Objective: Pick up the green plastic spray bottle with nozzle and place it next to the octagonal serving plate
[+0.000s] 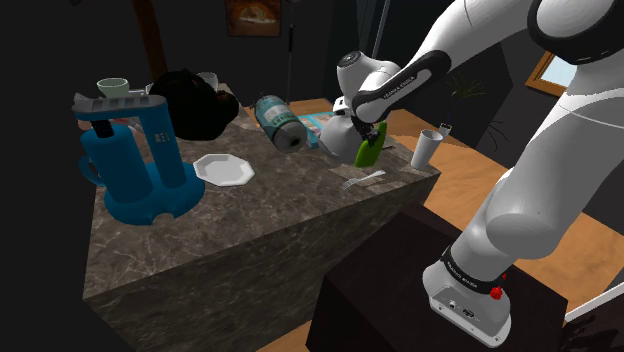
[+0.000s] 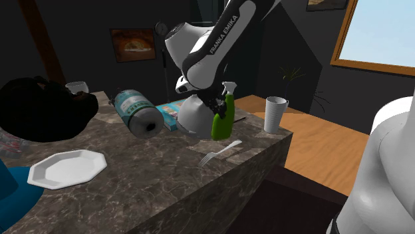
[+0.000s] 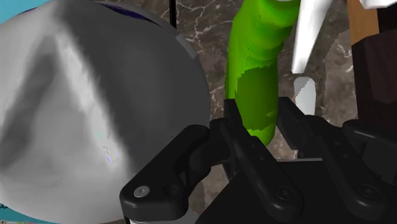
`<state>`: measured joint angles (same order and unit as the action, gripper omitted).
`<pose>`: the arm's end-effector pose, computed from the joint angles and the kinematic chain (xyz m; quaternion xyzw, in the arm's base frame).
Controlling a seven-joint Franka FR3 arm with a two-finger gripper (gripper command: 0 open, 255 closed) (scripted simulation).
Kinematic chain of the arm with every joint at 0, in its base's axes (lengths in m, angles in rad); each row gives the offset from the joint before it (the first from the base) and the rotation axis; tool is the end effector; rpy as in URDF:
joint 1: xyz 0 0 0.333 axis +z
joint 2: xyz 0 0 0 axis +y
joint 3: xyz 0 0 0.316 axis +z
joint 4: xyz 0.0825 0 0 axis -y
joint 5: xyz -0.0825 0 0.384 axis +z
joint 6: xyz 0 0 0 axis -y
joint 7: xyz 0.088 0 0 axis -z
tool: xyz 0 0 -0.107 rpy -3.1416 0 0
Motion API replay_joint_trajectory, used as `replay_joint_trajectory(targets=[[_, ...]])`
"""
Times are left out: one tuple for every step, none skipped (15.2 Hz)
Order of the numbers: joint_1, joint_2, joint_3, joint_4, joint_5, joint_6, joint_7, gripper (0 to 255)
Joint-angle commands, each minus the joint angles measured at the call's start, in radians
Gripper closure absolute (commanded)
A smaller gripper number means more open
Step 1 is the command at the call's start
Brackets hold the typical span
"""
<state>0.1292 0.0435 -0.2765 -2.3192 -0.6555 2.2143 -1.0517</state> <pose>0.4924 -0.0933 0.3168 0.7557 0.6019 -0.1984 0.1651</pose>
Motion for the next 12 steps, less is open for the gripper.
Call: replay_joint_trajectory(targets=[[0.002, -0.018, 0.002, 0.007, 0.007, -0.025, -0.013, 255], [0.003, -0.028, 0.003, 0.011, 0.010, -0.036, -0.019, 255], [0.004, -0.037, 0.003, 0.015, 0.013, -0.048, -0.026, 255], [0.004, -0.046, 0.004, 0.019, 0.016, -0.060, -0.032, 255], [0.005, -0.054, 0.005, 0.023, 0.018, -0.072, -0.039, 255], [0.006, -0.063, 0.006, 0.028, 0.021, -0.084, -0.045, 255], [0.007, -0.071, 0.007, 0.032, 0.024, -0.096, -0.051, 255], [0.008, -0.079, 0.008, 0.037, 0.027, -0.108, -0.057, 255], [0.009, -0.087, 0.009, 0.043, 0.029, -0.120, -0.063, 255], [0.010, -0.095, 0.010, 0.048, 0.032, -0.132, -0.069, 255], [0.010, -0.102, 0.011, 0.054, 0.035, -0.144, -0.075, 255], [0.011, -0.109, 0.012, 0.059, 0.037, -0.156, -0.081, 255]])
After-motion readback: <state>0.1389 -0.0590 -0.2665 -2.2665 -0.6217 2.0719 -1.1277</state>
